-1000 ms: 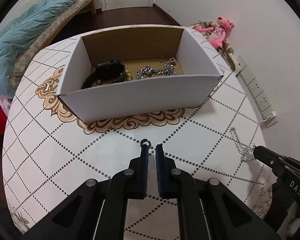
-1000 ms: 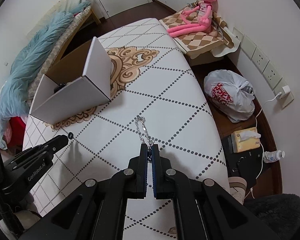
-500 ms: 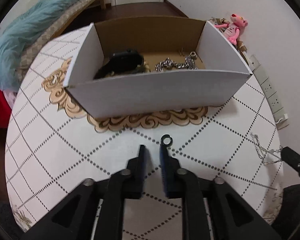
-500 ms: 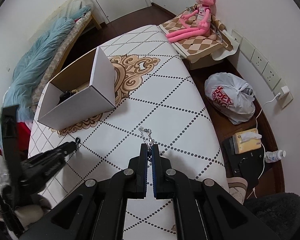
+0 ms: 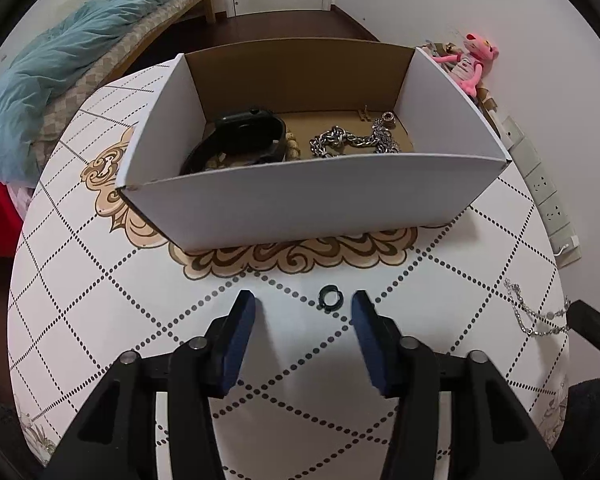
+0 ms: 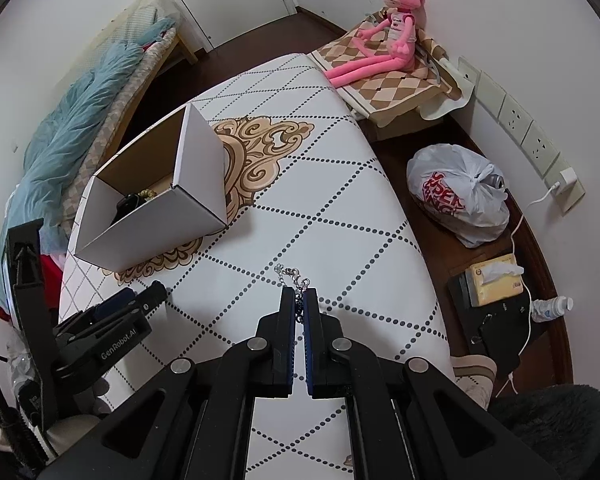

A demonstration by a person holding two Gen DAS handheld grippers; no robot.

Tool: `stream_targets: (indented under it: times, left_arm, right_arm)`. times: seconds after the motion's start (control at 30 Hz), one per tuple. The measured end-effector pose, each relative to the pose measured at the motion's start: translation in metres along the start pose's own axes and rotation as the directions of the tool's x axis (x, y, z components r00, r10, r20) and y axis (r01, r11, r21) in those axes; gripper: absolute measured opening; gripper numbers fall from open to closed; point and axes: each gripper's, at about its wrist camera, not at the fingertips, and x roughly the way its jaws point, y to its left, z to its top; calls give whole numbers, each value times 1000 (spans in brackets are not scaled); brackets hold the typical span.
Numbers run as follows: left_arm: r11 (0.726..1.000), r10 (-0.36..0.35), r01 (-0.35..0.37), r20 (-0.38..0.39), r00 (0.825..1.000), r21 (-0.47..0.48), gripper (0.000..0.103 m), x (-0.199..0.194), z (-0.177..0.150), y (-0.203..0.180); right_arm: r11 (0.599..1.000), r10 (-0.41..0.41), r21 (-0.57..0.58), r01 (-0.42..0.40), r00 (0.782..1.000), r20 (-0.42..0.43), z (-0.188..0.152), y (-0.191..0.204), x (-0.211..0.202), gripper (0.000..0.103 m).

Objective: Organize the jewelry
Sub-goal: 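Carry the black ring and silver chain over the box with both grippers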

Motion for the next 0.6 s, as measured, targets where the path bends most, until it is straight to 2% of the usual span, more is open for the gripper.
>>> stream_targets:
  times: [0.03,0.07,0.1,0.17,0.4,0.6]
  left_arm:
    - [1000,-2,2,4,1000,2,45,0,0,0]
    - [1000,-4,3,11,1000,6,39,0,1,-1]
    - [1000,-1,1,18,1000,11,23,0,2,-1]
    - [1000,-9,9,19,1000,21,10,-1,2,-2]
    - [998,-67,67,4,998,22,10,-8,-2,-3]
    - [992,-119,118,48,992,35,10,-51,3,1]
  right_arm:
    - [1000,0,1,0,1000,-2,-1,0,1,4]
    - [1000,-1,1,1,1000,-5,-2,0,2,4]
    - [1000,-1,1,1,1000,-6,-2,0,2,4]
    - [1000,-2,1,2,1000,-7,-1,0,2,4]
    - [1000,19,-16,-18,1000,10,7,9,-8,4]
    - [993,97,-76,-91,993,74,36,40,-48,4]
